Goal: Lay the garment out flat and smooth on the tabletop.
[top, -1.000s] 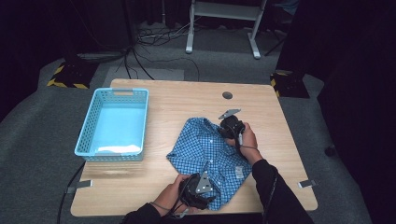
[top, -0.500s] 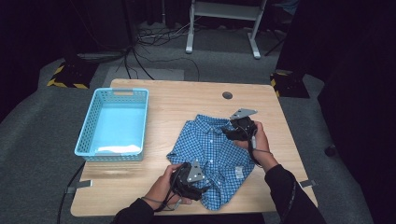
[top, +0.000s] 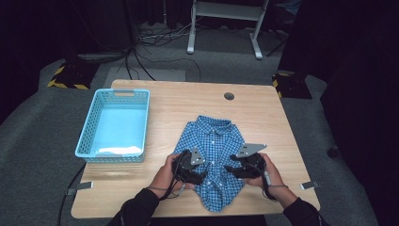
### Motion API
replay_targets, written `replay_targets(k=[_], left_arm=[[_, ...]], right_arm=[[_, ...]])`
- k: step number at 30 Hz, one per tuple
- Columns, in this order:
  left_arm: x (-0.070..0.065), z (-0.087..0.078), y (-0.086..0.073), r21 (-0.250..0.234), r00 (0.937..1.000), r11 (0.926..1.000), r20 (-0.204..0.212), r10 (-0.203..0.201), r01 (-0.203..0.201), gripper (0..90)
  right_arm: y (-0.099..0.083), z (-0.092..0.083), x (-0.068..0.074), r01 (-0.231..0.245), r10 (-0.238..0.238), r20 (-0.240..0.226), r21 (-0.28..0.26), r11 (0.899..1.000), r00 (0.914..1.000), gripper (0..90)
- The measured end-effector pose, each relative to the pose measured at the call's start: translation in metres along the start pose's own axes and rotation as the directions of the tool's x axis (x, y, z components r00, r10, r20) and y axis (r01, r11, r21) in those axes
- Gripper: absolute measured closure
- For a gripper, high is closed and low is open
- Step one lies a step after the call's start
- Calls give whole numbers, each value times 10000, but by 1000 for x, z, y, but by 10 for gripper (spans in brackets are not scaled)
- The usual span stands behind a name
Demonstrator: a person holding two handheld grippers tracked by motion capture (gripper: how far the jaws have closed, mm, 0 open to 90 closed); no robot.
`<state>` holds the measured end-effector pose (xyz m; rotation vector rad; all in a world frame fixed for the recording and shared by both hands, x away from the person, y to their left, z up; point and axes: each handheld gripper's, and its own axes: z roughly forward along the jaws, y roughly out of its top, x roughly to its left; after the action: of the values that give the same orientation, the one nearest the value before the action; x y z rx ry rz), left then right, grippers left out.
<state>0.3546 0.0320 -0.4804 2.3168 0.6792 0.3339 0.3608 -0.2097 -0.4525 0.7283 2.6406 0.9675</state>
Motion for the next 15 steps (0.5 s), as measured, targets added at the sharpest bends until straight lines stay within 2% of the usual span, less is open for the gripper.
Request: replay_targets(k=[3, 6, 9, 11, 13, 15], left_arm=[[-2, 9, -1, 288, 9999, 9995, 35, 131, -132, 339], [0, 12, -1, 221, 9995, 9996, 270, -153, 148, 362], [1, 15, 1, 253, 9990, 9996, 420, -146, 135, 414], [2, 16, 4, 317, 9986, 9995, 523, -6, -10, 457], [2, 17, 6, 367, 9981, 9993, 620, 35, -58, 527], [3, 17, 8, 405, 9986, 9991, 519, 116, -138, 634]], right_arm=[[-12, 8, 7, 72, -63, -234, 415, 9991, 9997, 505], [-16, 16, 5, -35, 36, -22, 636, 9980, 10000, 508], [-17, 23, 2, 9, -10, 21, 649, 9979, 10000, 522], [-15, 25, 2, 161, -154, -110, 571, 9982, 9998, 617], [-13, 26, 2, 457, -447, -207, 528, 9976, 9988, 755], [-12, 29, -2, 344, -326, -409, 437, 9985, 9986, 832]])
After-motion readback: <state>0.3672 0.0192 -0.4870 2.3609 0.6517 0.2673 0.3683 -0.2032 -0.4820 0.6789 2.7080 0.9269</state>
